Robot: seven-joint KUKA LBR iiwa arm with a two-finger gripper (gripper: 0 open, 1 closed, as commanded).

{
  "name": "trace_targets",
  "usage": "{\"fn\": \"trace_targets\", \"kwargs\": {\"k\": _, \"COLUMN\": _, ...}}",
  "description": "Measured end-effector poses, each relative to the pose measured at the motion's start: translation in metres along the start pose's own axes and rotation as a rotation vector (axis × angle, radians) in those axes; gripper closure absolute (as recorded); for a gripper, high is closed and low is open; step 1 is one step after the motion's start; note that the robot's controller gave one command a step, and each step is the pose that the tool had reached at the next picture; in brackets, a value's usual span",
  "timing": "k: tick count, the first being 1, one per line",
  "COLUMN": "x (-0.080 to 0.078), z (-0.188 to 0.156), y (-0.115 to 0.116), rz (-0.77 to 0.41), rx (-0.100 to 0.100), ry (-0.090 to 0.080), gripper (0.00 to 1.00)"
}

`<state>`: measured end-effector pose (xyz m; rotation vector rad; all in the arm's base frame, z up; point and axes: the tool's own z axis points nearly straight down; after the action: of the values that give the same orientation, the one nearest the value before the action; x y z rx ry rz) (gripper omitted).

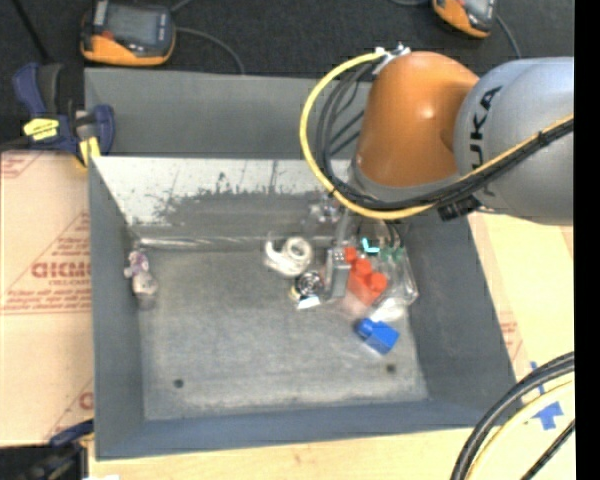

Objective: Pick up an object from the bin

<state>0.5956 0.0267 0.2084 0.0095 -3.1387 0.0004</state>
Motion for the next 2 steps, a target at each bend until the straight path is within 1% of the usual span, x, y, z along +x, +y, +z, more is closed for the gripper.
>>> {"fn": "trace_targets", "kwargs": {"k": 1, "x": -0.026, "z": 0.107, "y": -0.108, "rz": 0.295, "rx": 0.001, "ry": -0.001, "gripper": 0.0}}
{"fn": "trace_targets", "kwargs": {"k": 2, "x": -0.013, "z": 0.139, "y": -0.119, "rz": 0.283, "rx": 0.001, "ry": -0.005, "gripper": 0.0}}
